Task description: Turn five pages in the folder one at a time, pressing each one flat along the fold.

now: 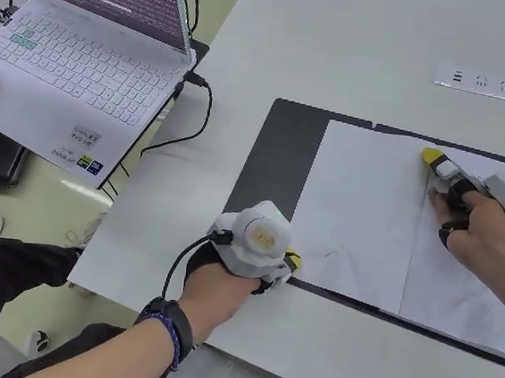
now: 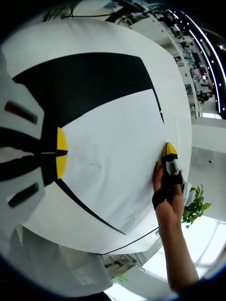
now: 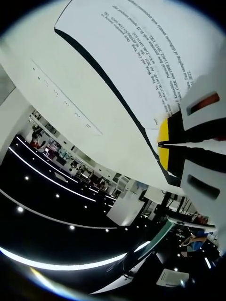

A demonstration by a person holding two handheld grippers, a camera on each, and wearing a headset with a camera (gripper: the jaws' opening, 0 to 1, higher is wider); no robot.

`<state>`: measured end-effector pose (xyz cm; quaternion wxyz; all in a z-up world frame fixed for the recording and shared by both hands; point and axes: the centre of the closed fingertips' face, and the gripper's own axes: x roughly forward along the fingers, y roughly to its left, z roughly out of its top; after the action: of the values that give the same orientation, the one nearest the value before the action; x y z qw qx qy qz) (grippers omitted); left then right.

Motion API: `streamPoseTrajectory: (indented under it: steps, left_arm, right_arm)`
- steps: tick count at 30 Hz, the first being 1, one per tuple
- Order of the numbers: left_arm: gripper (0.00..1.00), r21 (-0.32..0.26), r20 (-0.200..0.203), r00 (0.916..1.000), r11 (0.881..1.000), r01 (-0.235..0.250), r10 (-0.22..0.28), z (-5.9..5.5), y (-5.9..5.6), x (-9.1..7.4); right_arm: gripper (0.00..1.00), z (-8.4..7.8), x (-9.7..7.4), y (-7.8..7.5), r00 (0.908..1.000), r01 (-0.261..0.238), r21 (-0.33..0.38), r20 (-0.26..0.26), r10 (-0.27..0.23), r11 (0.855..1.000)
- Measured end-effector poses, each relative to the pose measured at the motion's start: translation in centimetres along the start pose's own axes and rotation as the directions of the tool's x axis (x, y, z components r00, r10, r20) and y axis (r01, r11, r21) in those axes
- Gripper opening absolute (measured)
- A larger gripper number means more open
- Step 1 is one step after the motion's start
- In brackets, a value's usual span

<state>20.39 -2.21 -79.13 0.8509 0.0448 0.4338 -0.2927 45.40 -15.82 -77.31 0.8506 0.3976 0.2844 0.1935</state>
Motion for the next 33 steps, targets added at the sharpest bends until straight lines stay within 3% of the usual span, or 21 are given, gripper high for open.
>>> streamPoseTrajectory:
  steps: [9,12,22,28,33]
  left_arm:
    - [0.0,-0.019,0.015,0.9999,1.0,0.002,-0.002,0.0,-0.1,0.0]
    - [0.0,-0.019,0.013,0.9999,1.0,0.003,-0.003,0.0,-0.1,-0.1]
    - [0.0,-0.039,0.019,0.9998,0.999,0.006,-0.005,-0.1,-0.1,-0.1]
    - [0.0,-0.045,0.023,0.9996,0.999,0.014,-0.013,-0.1,-0.1,-0.1]
    - [0.0,-0.041,0.021,0.9996,0.999,0.018,-0.017,-0.1,-0.1,-0.1]
  right_arm:
    - [0.0,0.1,0.7,-0.7,0.9999,-0.009,-0.042,-0.005,0.009,0.999]
    - [0.0,-0.2,0.5,-0.8,0.9996,-0.024,-0.019,-0.017,0.024,1.0]
    - [0.0,-2.2,-2.0,0.5,0.9984,-0.051,-0.035,-0.027,0.05,0.998]
    - [0.0,-4.4,-5.0,2.9,0.9961,-0.07,-0.098,-0.061,0.065,0.993]
    - [0.0,-5.1,-6.5,3.5,0.9968,-0.066,-0.116,-0.052,0.061,0.991]
